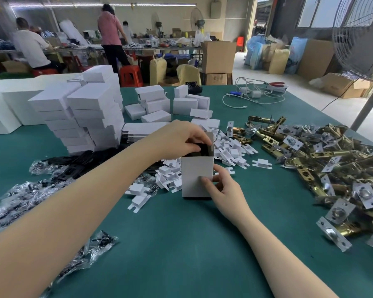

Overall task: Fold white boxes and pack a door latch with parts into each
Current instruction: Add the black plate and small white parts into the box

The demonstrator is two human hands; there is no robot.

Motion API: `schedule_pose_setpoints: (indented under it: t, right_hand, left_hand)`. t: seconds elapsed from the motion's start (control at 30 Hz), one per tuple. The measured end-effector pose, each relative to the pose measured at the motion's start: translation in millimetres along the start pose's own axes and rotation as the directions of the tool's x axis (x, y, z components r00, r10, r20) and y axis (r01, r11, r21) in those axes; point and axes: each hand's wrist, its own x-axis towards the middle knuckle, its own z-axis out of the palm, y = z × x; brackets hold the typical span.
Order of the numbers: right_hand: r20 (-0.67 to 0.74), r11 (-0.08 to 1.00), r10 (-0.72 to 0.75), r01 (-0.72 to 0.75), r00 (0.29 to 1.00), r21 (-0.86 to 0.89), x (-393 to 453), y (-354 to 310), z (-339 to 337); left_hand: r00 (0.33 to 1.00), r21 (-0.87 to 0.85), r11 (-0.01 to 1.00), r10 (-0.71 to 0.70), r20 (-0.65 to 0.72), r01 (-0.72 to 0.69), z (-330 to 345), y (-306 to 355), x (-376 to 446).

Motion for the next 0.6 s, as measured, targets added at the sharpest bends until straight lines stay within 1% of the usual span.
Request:
schedule_pose_setpoints:
  t: [0.07,0.2,0.27,0.33,0.37,0.4,0.43,0.47,0.5,0.53,0.57,0.6]
  right_hand:
    - [0.001,1.0,0.0,0.0,1.0,-0.001,0.5,-0.4,-0.1]
    - [0.007,1.0,0.0,0.0,1.0,0.008,0.8,-1.6,-0.1]
    - [0.01,1.0,-0.002,0.002,1.0,0.006,0.5,-3.1,0.1]
    - [0.003,1.0,-0.004,0.004,1.0,0.013,0.3,-4.0,0.0]
    - [-0.001,1.0,-0.005,0.005,1.0,0.018,0.2,-4.5,-0.3]
    - [-0.004,1.0,-0.006,0.006,1.0,0.023,0.1,-4.7,-0.6]
    - [-0.002,1.0,-0.008,0.008,1.0,0.027,-0.2,-4.9,-0.6]
    - [0.003,1.0,-0.01,0.01,1.0,0.03,-0.7,-5.2,-1.0]
    - [0.011,0.999,-0.013,0.013,1.0,0.03,-1.3,-5.3,-1.7]
    - [0.02,1.0,-0.018,0.018,1.0,0.025,-1.7,-5.3,-2.1]
    - [0.028,1.0,-0.024,0.024,0.999,0.015,-1.8,-5.2,-2.1]
    - [0.034,1.0,-0.027,0.027,0.999,0.002,-1.8,-4.9,-1.8]
  left_hand:
    - [0.997,-0.013,0.999,-0.037,0.061,0.037,0.8,0.2,2.4]
    - [0.985,0.003,0.999,-0.044,0.164,0.044,8.7,6.3,5.4]
    - [0.979,0.061,0.997,-0.053,0.195,0.042,13.1,9.3,5.4]
    - [0.98,0.143,0.989,-0.062,0.187,0.035,16.9,10.3,2.3]
    - [0.987,0.144,0.989,-0.047,0.154,0.024,18.3,10.2,-1.0]
    - [0.996,0.107,0.994,-0.011,0.084,0.001,19.4,9.9,-5.9]
    - [0.999,0.047,0.998,0.032,-0.027,-0.03,20.2,9.0,-13.1]
    - [0.985,-0.013,0.998,0.06,-0.163,-0.062,20.9,6.2,-21.8]
    - [0.956,-0.057,0.996,0.056,-0.287,-0.075,21.4,1.7,-32.5]
    - [0.926,-0.09,0.994,0.021,-0.378,-0.06,21.6,-5.0,-44.6]
    - [0.902,-0.102,0.995,-0.026,-0.432,-0.02,21.1,-14.0,-58.8]
    - [0.886,-0.092,0.995,-0.081,-0.457,0.043,20.0,-25.3,-73.8]
